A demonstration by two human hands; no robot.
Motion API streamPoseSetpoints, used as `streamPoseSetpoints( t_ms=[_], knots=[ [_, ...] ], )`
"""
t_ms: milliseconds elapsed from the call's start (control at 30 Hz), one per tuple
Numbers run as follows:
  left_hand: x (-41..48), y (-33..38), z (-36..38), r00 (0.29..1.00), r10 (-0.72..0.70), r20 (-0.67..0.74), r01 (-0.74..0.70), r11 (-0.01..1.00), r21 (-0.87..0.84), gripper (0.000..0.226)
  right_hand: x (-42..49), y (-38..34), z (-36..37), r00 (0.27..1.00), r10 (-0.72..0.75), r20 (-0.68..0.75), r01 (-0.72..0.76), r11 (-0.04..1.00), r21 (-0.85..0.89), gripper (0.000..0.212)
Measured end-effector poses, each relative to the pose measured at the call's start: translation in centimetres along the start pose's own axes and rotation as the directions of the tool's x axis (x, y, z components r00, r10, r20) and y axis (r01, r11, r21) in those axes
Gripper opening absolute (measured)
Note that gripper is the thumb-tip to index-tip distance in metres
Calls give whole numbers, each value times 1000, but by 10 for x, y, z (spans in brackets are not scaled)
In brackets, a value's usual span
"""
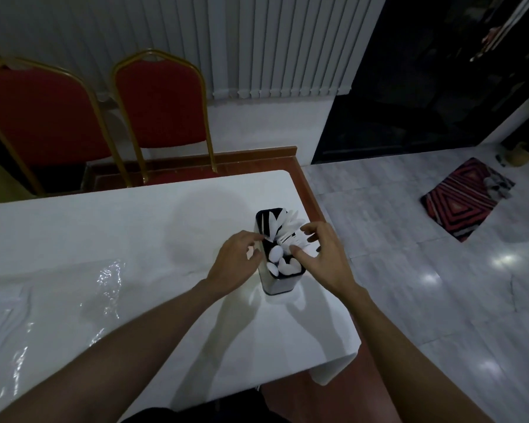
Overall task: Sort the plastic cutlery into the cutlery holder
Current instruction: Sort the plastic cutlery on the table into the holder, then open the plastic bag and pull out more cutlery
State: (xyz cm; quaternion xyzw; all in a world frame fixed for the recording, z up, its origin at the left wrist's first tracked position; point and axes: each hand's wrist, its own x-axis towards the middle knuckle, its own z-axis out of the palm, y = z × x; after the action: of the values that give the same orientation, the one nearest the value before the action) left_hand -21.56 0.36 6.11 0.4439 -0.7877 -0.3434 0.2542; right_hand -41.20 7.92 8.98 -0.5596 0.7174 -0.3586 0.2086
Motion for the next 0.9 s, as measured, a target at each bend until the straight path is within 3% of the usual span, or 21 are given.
streamPoseSetpoints(
  t_ms=[133,267,367,467,667,800,900],
  knots=[
    [-8,-26,-22,988,-6,-154,19,996,83,29,21,-34,25,989,-146,27,147,988,-43,22],
    [-31,-60,-57,942,-128,-310,162,983,86,26,31,-72,78,964,-241,116,241,970,12,21],
    [-61,-95,-84,888,-257,-381,299,953,54,26,29,-95,126,926,-281,253,279,959,45,21],
    [-100,-137,-111,806,-411,-426,462,887,19,24,18,-110,175,872,-205,445,210,977,40,24],
    [-162,-197,-150,696,-656,-292,672,738,-56,14,-16,-126,264,711,45,702,4,998,-68,27],
    [-179,-222,-148,691,-716,-98,718,696,-27,22,-38,-132,307,690,190,698,-115,981,-154,24],
    [-182,-237,-141,715,-699,-17,699,715,28,40,-49,-134,334,678,285,678,-216,958,-187,25]
  ],
)
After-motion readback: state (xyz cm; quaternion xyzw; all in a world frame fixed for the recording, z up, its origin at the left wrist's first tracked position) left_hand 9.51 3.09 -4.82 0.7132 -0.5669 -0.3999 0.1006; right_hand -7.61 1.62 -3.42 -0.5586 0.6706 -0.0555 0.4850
